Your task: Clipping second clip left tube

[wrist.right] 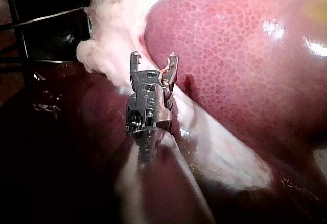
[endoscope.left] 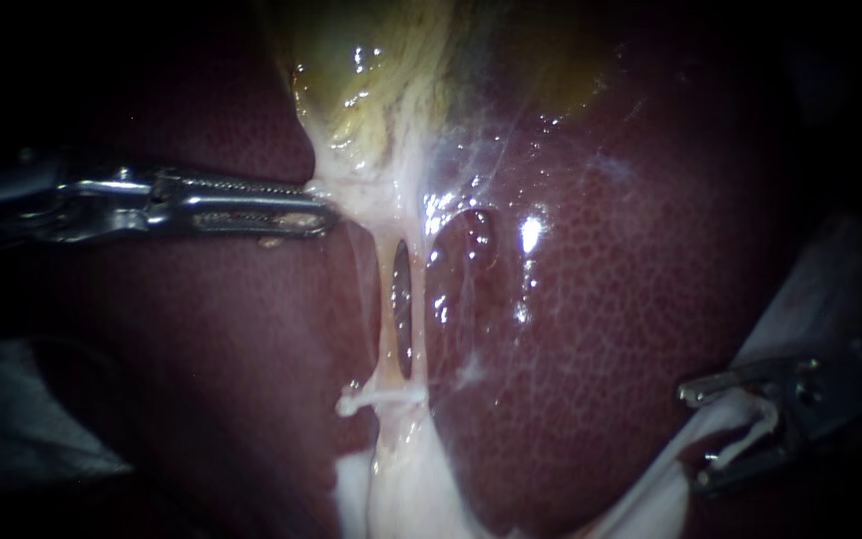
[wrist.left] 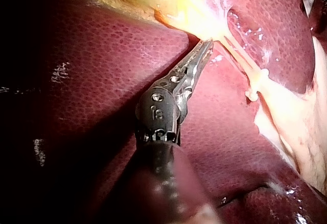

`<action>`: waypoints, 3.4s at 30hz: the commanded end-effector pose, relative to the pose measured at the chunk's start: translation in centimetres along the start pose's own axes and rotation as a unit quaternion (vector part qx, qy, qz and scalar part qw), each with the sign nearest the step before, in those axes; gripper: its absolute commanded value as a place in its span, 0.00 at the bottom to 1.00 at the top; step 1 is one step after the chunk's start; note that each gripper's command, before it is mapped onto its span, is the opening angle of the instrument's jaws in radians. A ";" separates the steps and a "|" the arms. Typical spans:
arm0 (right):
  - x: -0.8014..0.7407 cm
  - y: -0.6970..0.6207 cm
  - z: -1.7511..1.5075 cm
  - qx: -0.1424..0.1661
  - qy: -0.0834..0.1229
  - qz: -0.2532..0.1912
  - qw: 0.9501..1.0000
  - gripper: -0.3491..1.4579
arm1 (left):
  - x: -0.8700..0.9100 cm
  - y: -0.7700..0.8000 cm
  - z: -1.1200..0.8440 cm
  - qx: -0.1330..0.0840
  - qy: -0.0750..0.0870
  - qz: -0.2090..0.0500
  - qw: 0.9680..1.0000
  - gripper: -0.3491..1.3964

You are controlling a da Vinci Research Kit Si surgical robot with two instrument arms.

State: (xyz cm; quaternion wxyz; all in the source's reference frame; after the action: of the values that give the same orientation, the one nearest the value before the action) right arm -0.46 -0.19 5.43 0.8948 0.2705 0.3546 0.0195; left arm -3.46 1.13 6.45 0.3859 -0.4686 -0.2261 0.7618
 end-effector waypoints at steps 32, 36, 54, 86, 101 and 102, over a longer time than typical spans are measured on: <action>0.84 0.36 0.68 -0.009 0.138 0.043 0.989 0.47 | 0.45 0.15 -0.76 0.013 0.016 -0.002 1.000 0.00; 1.02 0.44 0.83 -0.007 0.170 0.057 0.984 0.47 | 0.45 0.15 -0.75 0.014 0.017 -0.002 1.000 0.00; 1.27 1.01 1.63 0.026 0.219 0.126 0.967 0.47 | 0.45 0.16 -0.73 0.016 0.017 -0.002 1.000 0.00; 1.36 1.30 2.42 0.096 0.275 0.151 0.945 0.45 | 0.46 0.16 -0.69 0.017 0.018 0.001 1.000 0.00; 1.60 1.15 2.40 0.143 0.313 0.146 0.928 0.45 | 0.46 0.17 -0.68 0.017 0.018 0.001 1.000 0.00; 1.63 1.12 2.38 0.144 0.313 0.146 0.927 0.44 | 0.46 0.17 -0.68 0.017 0.018 0.001 1.000 0.00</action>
State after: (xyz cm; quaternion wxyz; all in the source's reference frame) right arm 2.47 0.01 6.38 0.6765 0.4262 0.5724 0.1821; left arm -3.04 1.39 5.77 0.3971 -0.4754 -0.2058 0.7576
